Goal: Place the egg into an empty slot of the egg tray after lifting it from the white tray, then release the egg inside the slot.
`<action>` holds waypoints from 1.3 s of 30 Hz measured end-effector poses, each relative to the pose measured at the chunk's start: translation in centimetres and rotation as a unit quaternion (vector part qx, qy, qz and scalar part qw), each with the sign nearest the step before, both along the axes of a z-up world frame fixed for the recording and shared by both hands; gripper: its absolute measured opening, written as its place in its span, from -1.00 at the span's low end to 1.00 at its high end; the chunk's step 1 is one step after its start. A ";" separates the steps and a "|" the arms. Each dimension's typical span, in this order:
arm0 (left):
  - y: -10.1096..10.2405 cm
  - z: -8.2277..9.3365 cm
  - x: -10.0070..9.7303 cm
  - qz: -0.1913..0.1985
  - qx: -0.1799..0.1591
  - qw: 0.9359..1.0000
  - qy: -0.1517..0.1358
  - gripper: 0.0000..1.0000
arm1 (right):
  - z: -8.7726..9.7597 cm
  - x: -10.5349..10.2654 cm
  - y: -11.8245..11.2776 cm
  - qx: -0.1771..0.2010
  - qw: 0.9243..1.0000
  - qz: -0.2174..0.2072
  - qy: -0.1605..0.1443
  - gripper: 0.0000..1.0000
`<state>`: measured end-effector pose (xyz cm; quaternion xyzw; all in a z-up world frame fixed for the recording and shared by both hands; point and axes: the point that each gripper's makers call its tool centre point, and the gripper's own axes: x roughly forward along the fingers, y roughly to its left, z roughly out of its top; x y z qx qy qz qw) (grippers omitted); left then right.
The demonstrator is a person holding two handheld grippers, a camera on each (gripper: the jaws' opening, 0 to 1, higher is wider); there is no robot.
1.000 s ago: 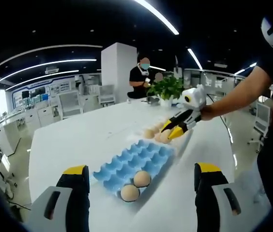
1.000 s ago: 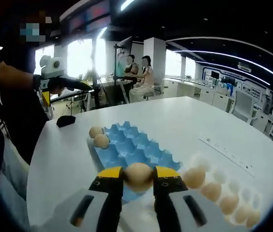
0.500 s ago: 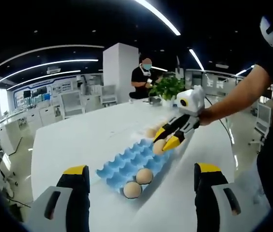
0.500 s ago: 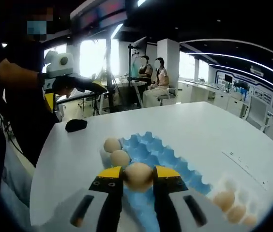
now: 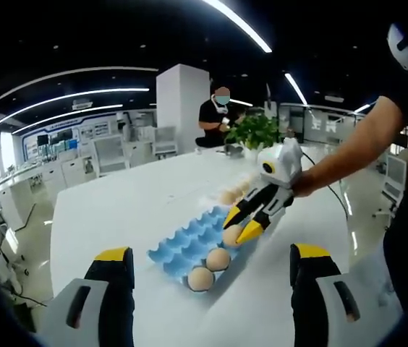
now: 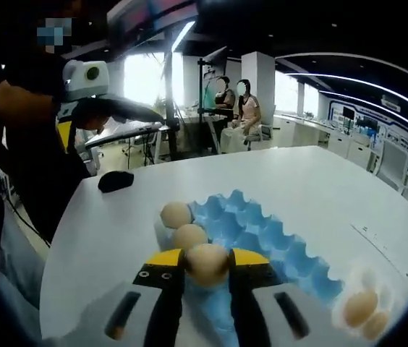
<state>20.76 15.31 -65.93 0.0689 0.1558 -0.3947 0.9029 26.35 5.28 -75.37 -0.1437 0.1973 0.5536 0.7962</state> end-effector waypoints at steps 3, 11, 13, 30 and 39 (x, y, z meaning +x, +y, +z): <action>0.0 0.0 0.0 0.000 0.000 1.000 0.001 0.83 | -0.8 -0.1 0.2 -0.013 1.000 0.003 -0.001 -0.50; 0.1 0.0 0.0 0.001 0.003 1.000 0.000 0.83 | -1.9 0.0 0.2 -0.028 1.000 0.007 0.000 -0.50; 0.2 0.1 -0.1 0.003 0.003 1.000 0.001 0.83 | -1.9 0.0 0.2 -0.028 1.000 0.010 -0.004 -0.50; 0.0 0.1 0.0 0.003 0.003 1.000 -0.001 0.84 | -1.2 -0.3 -0.1 -0.020 1.000 0.018 -0.017 -0.38; -0.2 -0.1 0.0 -0.001 0.003 1.000 0.000 0.83 | 0.0 -0.6 -1.6 -0.003 1.000 0.009 -0.016 -0.37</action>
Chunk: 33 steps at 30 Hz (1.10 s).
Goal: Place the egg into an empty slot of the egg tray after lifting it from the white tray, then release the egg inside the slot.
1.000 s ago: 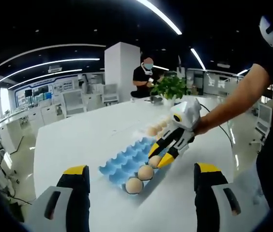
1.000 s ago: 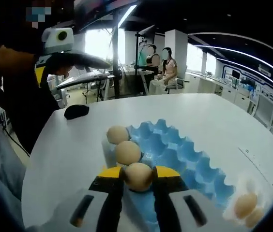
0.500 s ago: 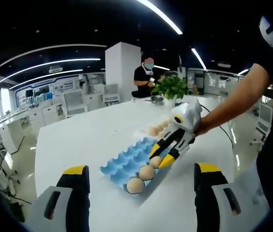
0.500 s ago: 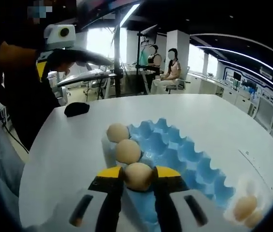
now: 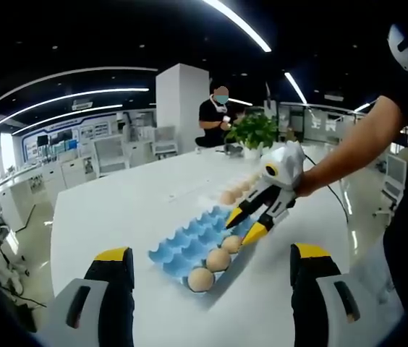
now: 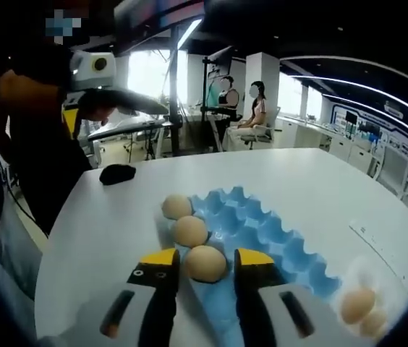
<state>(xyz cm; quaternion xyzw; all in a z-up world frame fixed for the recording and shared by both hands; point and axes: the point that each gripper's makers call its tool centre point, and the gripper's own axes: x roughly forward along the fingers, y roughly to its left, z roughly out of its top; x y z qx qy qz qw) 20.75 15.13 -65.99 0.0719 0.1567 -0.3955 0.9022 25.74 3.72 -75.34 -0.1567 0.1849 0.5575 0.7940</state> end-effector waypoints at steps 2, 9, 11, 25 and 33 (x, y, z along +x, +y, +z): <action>-0.1 -0.1 0.0 -0.002 0.001 1.000 -0.001 0.83 | 0.1 0.0 -0.7 0.002 1.000 -0.004 0.001 -0.37; -0.6 -0.4 0.1 -0.007 -0.001 1.000 0.001 0.83 | 0.0 0.4 -4.5 0.005 0.999 -0.040 0.006 -0.36; -0.9 -0.4 0.1 -0.011 -0.001 1.000 0.002 0.83 | -0.1 0.4 -5.4 0.003 0.999 -0.046 0.006 -0.36; -2.0 -0.3 0.5 -0.023 -0.002 1.000 0.000 0.83 | 0.6 1.1 -11.8 0.000 0.995 -0.099 -0.002 -0.35; -2.3 -0.3 0.6 -0.027 0.000 1.000 0.000 0.83 | 0.9 1.9 -17.5 0.003 0.988 -0.157 -0.002 -0.35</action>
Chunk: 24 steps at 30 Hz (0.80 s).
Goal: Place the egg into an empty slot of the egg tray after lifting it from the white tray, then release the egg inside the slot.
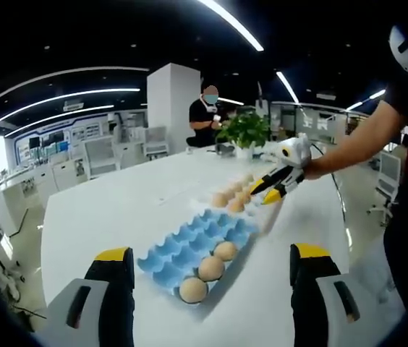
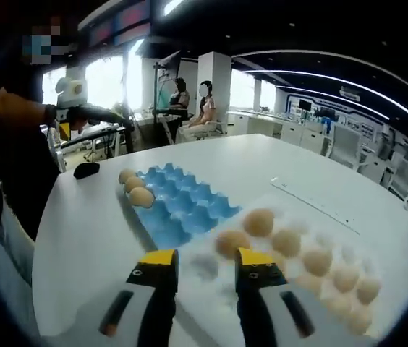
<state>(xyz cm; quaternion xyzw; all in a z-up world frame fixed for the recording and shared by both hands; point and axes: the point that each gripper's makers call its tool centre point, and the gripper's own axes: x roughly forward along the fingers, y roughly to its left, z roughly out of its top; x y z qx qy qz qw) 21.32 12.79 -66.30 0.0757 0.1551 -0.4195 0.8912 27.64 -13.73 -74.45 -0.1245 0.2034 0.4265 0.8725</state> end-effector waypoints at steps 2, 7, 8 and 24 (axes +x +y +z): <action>-0.1 0.0 0.0 -0.001 -0.001 1.000 0.001 0.82 | -0.1 0.0 -1.3 -0.001 1.000 -0.013 0.002 -0.35; -0.6 0.1 0.1 -0.005 0.000 1.000 0.000 0.82 | 0.0 -0.2 -3.7 -0.005 0.999 -0.038 0.002 -0.36; -0.7 0.2 0.1 -0.006 0.000 1.000 0.000 0.82 | 0.0 -0.3 -4.1 -0.005 0.999 -0.042 0.004 -0.36; -1.9 0.4 0.4 -0.015 0.005 1.000 -0.002 0.82 | -0.7 -0.3 -10.7 -0.020 0.994 -0.109 0.013 -0.36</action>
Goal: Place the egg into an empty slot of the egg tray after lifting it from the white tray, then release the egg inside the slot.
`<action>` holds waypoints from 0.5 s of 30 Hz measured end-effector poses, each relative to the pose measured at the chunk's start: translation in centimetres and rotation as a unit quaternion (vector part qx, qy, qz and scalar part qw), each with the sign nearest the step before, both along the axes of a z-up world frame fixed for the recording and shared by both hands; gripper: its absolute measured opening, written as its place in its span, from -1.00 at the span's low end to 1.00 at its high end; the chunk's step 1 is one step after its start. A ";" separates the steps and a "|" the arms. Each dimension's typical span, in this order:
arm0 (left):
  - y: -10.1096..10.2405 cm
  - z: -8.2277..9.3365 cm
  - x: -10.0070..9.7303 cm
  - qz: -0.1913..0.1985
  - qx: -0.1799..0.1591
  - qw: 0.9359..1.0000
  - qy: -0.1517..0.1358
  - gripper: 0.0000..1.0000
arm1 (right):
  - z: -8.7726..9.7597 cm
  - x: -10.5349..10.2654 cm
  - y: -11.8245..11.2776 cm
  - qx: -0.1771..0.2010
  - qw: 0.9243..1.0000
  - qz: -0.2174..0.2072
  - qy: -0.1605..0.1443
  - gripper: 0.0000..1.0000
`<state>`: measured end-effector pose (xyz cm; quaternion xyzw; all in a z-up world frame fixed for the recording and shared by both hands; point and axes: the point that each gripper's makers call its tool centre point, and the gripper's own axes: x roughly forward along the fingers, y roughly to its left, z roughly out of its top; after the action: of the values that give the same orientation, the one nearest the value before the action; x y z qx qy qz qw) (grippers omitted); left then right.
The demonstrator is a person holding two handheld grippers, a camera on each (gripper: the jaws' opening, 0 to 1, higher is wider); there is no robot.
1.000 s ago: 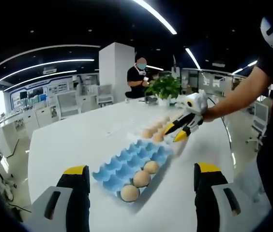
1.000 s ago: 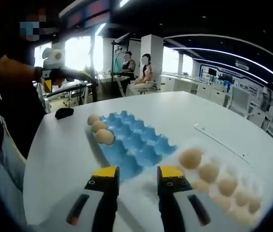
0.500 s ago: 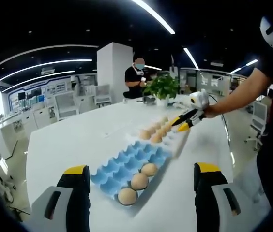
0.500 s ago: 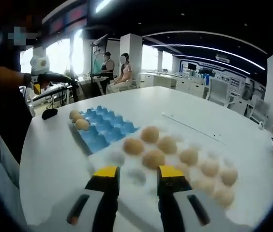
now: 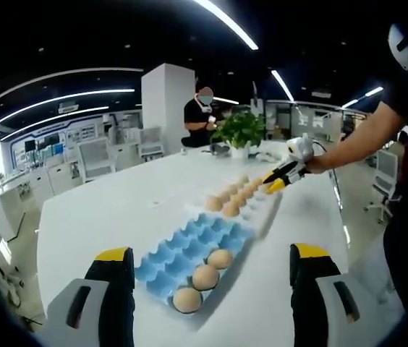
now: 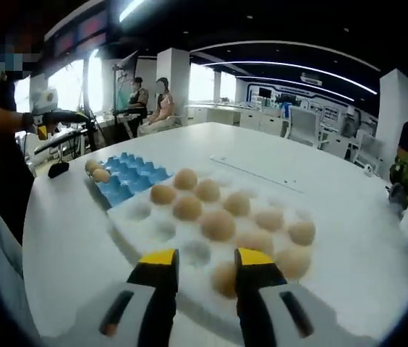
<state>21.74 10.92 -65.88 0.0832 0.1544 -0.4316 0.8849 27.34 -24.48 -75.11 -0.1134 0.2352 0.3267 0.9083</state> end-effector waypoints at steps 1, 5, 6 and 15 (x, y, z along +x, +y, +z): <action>-0.1 0.0 0.0 0.000 0.001 1.000 -0.001 0.82 | -0.1 0.0 -0.2 0.000 1.000 -0.002 0.001 -0.36; -0.2 0.1 0.1 0.000 0.001 1.000 -0.001 0.82 | -0.4 0.2 -1.3 0.002 1.000 -0.018 0.007 -0.35; -0.3 0.2 0.1 0.000 0.001 1.000 -0.001 0.82 | -0.5 0.3 -1.4 0.000 1.000 -0.020 0.007 -0.35; -0.4 0.2 0.2 0.003 0.003 1.000 -0.001 0.82 | -1.2 0.7 -1.5 -0.016 1.000 -0.006 0.013 -0.34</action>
<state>21.92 10.54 -65.71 0.0860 0.1552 -0.4281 0.8861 28.01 -26.02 -76.28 -0.1226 0.2529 0.3190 0.9051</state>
